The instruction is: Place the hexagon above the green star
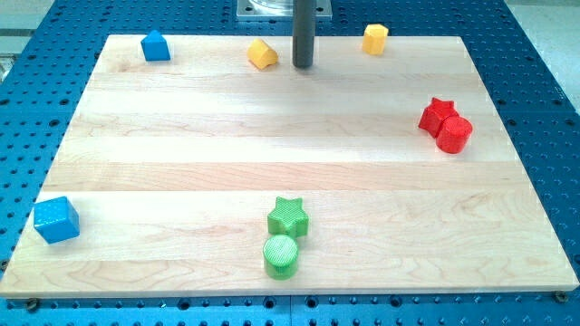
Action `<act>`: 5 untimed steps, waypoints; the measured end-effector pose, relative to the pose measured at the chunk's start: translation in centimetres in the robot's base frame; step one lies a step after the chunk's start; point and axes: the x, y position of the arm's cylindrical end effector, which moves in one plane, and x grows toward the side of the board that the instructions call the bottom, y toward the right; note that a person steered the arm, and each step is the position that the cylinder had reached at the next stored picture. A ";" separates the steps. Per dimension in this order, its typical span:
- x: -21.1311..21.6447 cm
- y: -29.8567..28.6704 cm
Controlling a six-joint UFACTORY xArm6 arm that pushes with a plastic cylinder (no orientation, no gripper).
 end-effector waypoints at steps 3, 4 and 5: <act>4.6 -17.3; 4.7 -20.8; 7.5 -18.5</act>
